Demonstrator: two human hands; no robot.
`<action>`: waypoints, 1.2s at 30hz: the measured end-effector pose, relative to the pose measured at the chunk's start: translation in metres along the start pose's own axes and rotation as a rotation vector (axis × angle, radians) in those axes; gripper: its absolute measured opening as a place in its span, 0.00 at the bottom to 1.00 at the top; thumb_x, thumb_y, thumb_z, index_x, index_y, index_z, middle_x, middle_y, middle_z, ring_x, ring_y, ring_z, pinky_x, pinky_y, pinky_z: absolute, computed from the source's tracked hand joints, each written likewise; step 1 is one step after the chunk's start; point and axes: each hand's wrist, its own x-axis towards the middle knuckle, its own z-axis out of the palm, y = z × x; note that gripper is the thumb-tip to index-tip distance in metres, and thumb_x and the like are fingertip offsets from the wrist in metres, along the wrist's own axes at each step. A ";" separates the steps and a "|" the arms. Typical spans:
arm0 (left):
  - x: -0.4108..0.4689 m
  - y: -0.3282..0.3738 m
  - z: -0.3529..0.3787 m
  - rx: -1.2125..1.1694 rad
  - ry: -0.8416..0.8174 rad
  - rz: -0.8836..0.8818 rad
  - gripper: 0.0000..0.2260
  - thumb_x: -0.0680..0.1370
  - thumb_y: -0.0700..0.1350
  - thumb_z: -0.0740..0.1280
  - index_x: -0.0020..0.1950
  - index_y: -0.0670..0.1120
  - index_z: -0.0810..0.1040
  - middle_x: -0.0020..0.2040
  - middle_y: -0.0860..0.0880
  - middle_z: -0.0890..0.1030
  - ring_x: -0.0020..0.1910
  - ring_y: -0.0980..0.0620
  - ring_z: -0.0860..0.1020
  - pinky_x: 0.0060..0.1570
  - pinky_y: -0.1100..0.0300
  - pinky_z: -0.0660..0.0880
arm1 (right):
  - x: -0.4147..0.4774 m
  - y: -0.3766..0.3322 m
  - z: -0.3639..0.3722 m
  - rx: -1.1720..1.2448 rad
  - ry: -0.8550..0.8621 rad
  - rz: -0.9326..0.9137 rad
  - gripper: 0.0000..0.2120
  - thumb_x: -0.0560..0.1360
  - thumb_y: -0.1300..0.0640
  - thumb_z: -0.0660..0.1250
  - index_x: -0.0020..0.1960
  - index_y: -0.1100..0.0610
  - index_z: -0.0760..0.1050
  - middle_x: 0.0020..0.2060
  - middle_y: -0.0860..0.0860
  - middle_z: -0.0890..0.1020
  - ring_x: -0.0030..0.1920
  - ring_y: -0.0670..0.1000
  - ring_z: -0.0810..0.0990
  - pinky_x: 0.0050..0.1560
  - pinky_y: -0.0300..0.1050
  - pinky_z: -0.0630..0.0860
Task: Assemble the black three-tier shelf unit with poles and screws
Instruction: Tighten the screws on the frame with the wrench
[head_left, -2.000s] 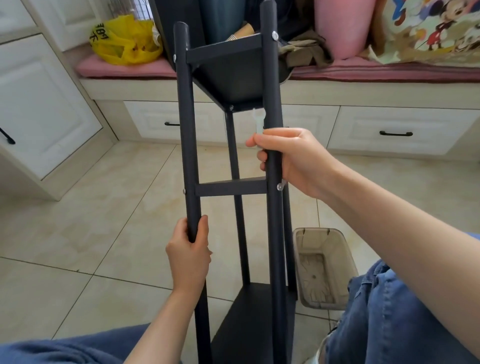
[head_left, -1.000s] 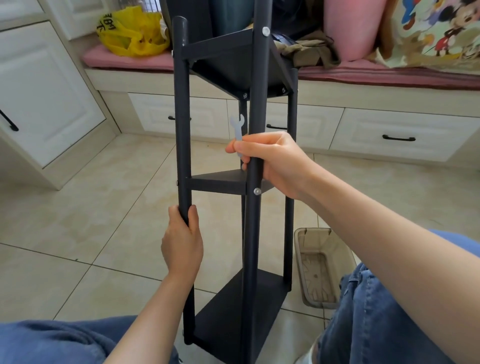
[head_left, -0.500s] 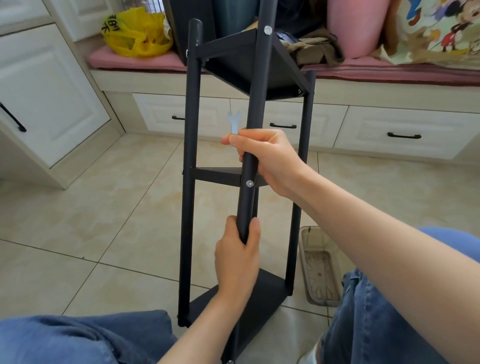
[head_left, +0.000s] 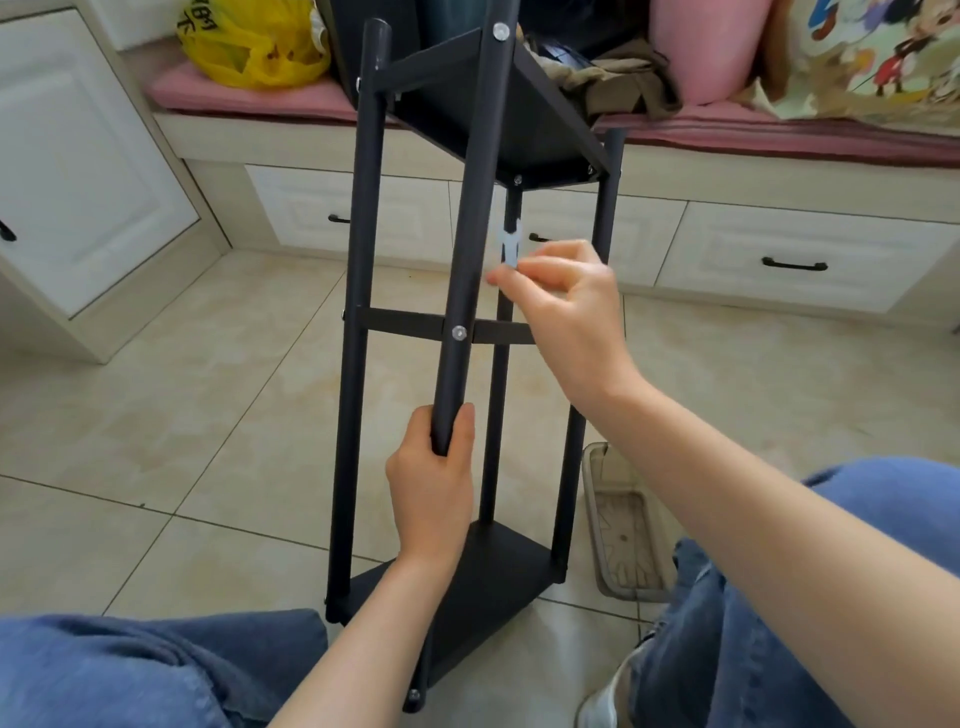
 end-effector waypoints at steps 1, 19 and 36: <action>0.002 0.000 -0.001 -0.003 0.006 0.007 0.10 0.81 0.52 0.67 0.41 0.54 0.74 0.29 0.61 0.73 0.29 0.61 0.72 0.28 0.72 0.68 | -0.005 0.006 0.000 -0.024 0.005 0.009 0.06 0.77 0.53 0.72 0.47 0.55 0.85 0.51 0.46 0.75 0.52 0.39 0.74 0.51 0.26 0.71; 0.010 0.000 -0.002 -0.006 0.107 0.079 0.23 0.77 0.60 0.64 0.58 0.43 0.82 0.39 0.58 0.79 0.37 0.57 0.79 0.36 0.69 0.75 | -0.035 0.057 0.040 -0.022 -0.223 0.371 0.09 0.80 0.57 0.65 0.51 0.59 0.84 0.50 0.48 0.82 0.54 0.47 0.77 0.48 0.34 0.71; 0.010 -0.002 0.000 -0.009 0.107 0.035 0.26 0.75 0.64 0.62 0.58 0.44 0.82 0.40 0.54 0.79 0.39 0.54 0.80 0.37 0.69 0.76 | -0.011 0.053 0.041 -0.027 -0.274 0.295 0.12 0.77 0.57 0.68 0.37 0.49 0.83 0.31 0.48 0.80 0.39 0.47 0.78 0.49 0.51 0.80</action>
